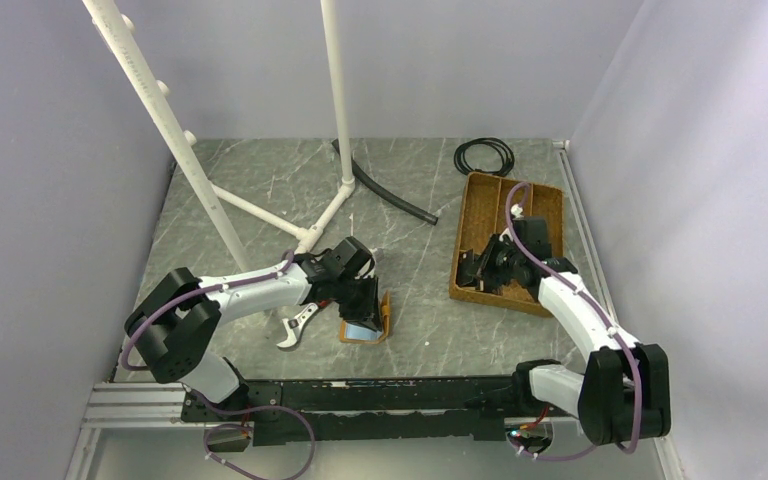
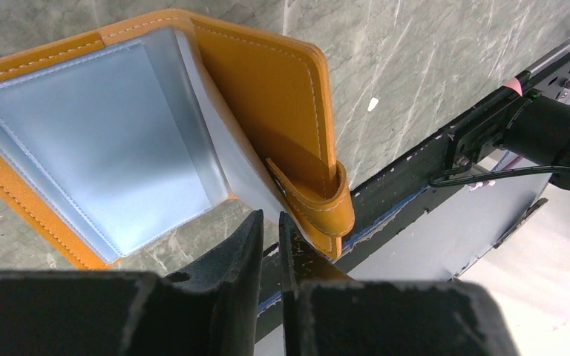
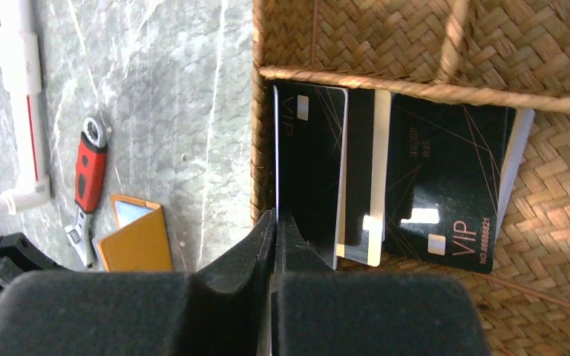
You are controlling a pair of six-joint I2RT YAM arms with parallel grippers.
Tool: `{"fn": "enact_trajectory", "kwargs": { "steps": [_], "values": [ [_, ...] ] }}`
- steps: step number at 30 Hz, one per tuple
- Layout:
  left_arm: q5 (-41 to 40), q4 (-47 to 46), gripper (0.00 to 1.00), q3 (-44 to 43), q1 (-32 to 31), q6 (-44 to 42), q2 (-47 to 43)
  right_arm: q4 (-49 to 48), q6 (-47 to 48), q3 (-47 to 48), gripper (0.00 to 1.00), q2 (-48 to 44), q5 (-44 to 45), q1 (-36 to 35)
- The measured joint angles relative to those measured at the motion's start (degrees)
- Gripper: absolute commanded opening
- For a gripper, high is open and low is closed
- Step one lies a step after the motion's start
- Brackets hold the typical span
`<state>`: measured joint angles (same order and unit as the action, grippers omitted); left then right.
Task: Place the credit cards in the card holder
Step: Pick up the credit card from the storage box, then insert the credit card into the card holder.
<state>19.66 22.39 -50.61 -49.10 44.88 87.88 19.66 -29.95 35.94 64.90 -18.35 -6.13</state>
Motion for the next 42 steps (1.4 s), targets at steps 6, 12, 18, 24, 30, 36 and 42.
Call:
{"fn": "enact_trajectory", "kwargs": {
  "steps": [6, 12, 18, 24, 30, 36, 42],
  "values": [
    [0.0, -0.1, 0.19, 0.0, -0.1, 0.0, 0.0, 10.8, -3.9, 7.2, 0.0, -0.3, 7.7, 0.2],
    [0.4, -1.0, 0.21, 0.0, -0.1, 0.0, 0.1, 24.3, -10.2, 19.2, 0.0, -2.1, 15.3, 0.4],
    [2.1, -4.7, 0.22, 0.1, -0.1, 0.5, 2.3, 29.2, -12.8, 21.5, 0.0, -2.1, 14.0, -0.7],
    [5.1, -10.5, 0.23, 0.9, -0.1, 1.5, 7.6, 16.1, -11.8, 10.9, 0.0, -9.3, -3.2, -3.0],
    [6.9, -15.4, 0.27, 2.9, 0.0, 2.9, 10.3, 3.6, -11.6, 0.2, 0.0, -12.8, -17.2, -7.4],
    [7.7, -19.2, 0.26, 4.6, 0.1, 4.4, 10.3, -0.1, -9.2, -0.7, 0.0, -7.8, -18.6, -15.0],
    [7.9, -21.7, 0.25, 6.3, 0.2, 5.7, 9.8, -3.9, -9.1, -3.3, 0.0, -1.2, -16.5, -19.1]
  ]
}}
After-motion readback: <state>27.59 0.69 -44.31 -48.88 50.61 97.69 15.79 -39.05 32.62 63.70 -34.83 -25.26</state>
